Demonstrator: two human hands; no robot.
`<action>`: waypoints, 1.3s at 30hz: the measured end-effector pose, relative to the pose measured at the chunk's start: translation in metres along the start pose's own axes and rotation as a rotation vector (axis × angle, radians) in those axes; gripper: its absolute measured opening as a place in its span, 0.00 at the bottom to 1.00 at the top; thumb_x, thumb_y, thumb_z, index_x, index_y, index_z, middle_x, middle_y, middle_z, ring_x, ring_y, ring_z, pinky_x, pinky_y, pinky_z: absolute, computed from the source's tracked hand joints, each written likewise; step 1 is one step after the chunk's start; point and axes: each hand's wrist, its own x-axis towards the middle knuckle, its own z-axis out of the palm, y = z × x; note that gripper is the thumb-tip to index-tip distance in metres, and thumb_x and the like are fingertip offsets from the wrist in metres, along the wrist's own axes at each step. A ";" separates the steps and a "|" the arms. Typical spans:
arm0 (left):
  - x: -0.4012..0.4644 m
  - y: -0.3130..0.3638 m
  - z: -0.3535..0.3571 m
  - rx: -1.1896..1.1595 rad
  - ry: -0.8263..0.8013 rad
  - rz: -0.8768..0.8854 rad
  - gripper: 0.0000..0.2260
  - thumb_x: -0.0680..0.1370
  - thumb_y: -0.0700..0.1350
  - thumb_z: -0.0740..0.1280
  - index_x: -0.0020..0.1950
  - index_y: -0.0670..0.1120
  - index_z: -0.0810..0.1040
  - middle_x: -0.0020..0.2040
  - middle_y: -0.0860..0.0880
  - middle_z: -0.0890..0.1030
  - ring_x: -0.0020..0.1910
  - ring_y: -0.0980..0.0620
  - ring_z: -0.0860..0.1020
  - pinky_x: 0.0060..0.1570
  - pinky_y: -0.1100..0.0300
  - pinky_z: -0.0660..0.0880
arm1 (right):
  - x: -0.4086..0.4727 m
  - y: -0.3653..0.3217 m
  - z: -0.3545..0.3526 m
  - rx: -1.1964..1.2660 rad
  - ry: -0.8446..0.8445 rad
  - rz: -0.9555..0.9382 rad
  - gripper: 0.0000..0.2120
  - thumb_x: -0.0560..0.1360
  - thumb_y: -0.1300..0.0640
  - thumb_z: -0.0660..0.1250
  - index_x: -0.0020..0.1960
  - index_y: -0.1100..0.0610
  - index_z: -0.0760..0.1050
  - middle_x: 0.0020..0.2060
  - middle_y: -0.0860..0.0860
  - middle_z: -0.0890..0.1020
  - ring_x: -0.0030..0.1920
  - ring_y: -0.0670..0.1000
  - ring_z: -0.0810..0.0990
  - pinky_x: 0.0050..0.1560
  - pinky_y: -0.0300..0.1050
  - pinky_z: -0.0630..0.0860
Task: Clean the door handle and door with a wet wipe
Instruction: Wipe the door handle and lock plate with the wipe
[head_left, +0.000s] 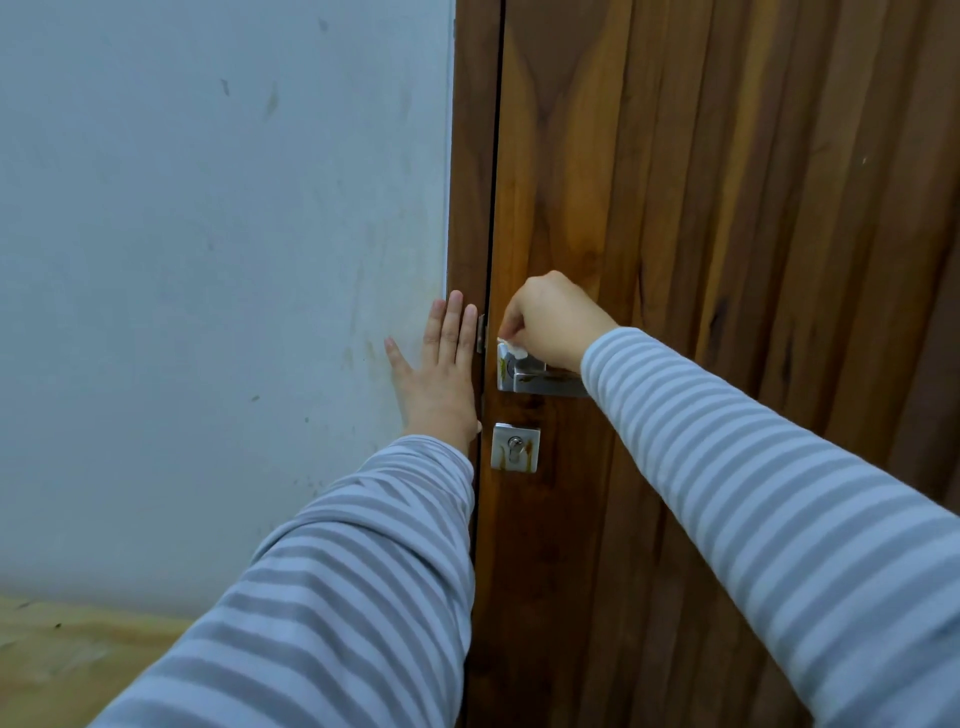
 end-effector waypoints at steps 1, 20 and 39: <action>0.000 0.000 0.000 -0.003 -0.003 0.000 0.63 0.71 0.61 0.74 0.66 0.44 0.17 0.67 0.45 0.16 0.73 0.45 0.24 0.70 0.30 0.46 | 0.001 0.000 0.003 -0.022 -0.031 0.013 0.08 0.77 0.61 0.66 0.52 0.54 0.82 0.53 0.52 0.81 0.51 0.51 0.79 0.51 0.43 0.77; -0.002 0.001 0.000 -0.042 0.027 0.020 0.60 0.72 0.55 0.74 0.69 0.45 0.20 0.73 0.45 0.22 0.74 0.44 0.26 0.72 0.32 0.49 | -0.030 0.004 -0.028 0.069 -0.124 0.016 0.10 0.75 0.65 0.66 0.44 0.53 0.83 0.50 0.50 0.81 0.51 0.50 0.78 0.54 0.46 0.78; -0.040 0.017 0.010 -0.127 -0.154 0.040 0.45 0.79 0.48 0.65 0.77 0.39 0.30 0.75 0.43 0.25 0.77 0.45 0.31 0.71 0.32 0.44 | -0.047 0.002 0.003 0.017 0.038 -0.041 0.11 0.77 0.54 0.66 0.55 0.57 0.82 0.52 0.53 0.82 0.51 0.52 0.79 0.53 0.44 0.77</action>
